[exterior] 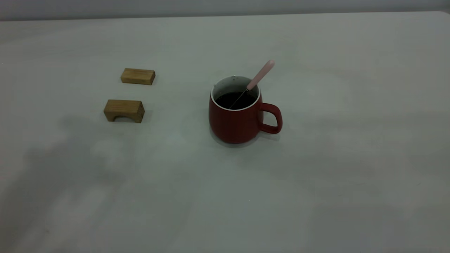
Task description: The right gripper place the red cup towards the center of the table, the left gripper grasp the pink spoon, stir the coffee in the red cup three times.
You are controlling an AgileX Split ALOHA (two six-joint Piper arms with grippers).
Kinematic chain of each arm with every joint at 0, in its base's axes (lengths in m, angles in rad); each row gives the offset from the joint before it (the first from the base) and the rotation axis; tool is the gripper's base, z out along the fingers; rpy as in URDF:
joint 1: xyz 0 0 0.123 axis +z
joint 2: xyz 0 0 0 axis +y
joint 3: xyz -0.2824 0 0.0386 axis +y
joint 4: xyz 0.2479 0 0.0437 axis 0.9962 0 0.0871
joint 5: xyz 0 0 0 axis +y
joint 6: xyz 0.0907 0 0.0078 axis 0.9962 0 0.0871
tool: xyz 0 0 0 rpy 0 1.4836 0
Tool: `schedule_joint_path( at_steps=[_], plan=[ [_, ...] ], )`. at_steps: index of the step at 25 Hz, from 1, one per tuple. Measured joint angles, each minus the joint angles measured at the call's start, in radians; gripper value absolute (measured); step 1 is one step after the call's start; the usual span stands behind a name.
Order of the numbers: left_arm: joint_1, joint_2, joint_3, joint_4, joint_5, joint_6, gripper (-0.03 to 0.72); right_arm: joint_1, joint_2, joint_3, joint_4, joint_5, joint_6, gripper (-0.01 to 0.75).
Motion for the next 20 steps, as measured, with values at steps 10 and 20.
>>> schedule_joint_path(
  at_steps=[10,20],
  plan=[
    [0.182,-0.454,0.524,-0.001,-0.004,-0.026,0.504,0.000,0.000,0.000,0.000,0.000,0.000,0.237],
    [0.261,-1.003,0.807,0.021,-0.054,-0.026,0.504,0.000,0.000,0.000,0.000,0.000,0.000,0.237]
  ],
)
